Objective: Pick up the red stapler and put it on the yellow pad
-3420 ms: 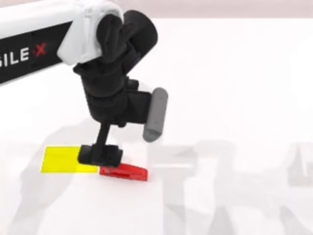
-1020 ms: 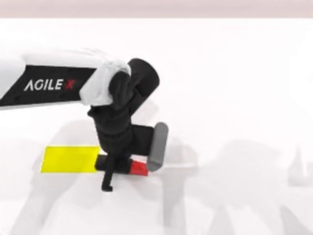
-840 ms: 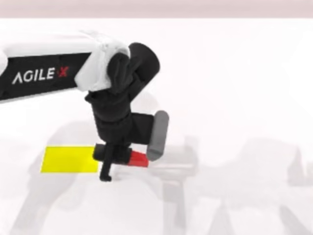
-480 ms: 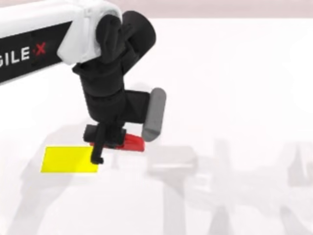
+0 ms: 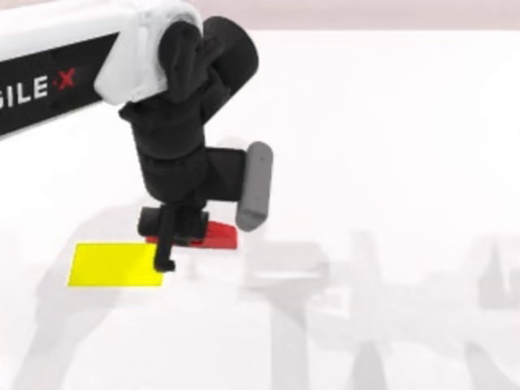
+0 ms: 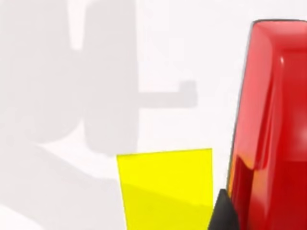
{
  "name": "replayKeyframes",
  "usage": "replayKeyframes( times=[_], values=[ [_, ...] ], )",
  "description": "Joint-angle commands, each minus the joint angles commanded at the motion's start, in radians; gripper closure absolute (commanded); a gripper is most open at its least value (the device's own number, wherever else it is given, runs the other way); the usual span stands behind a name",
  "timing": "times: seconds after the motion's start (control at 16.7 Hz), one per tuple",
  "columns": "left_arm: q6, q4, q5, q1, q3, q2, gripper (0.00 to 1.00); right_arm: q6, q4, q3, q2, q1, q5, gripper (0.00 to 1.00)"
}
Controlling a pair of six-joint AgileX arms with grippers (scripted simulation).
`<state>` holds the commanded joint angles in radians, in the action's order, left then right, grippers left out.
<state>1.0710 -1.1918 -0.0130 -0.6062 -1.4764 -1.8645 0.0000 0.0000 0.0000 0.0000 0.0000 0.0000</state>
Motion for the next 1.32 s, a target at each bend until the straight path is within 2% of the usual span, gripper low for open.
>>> replayKeyframes(
  times=[0.18,0.42,0.6,0.9,1.14,1.32],
  values=[
    [-0.154,-0.038,-0.023,0.008,-0.016,-0.011,1.0,0.0,0.0,0.0,0.0,0.0,0.0,0.0],
    [-0.507,-0.1,-0.058,0.034,-0.038,-0.03,1.0,0.0,0.0,0.0,0.0,0.0,0.0,0.0],
    [-0.879,-0.138,-0.078,0.066,-0.038,-0.037,1.0,0.0,0.0,0.0,0.0,0.0,0.0,0.0],
    [-1.587,-0.173,-0.093,0.126,-0.018,-0.045,1.0,0.0,0.0,0.0,0.0,0.0,0.0,0.0],
    [-2.114,-0.171,-0.078,0.174,-0.01,-0.055,1.0,0.0,0.0,0.0,0.0,0.0,0.0,0.0],
    [-2.452,-0.139,-0.054,0.212,-0.003,-0.045,1.0,0.0,0.0,0.0,0.0,0.0,0.0,0.0]
  ],
)
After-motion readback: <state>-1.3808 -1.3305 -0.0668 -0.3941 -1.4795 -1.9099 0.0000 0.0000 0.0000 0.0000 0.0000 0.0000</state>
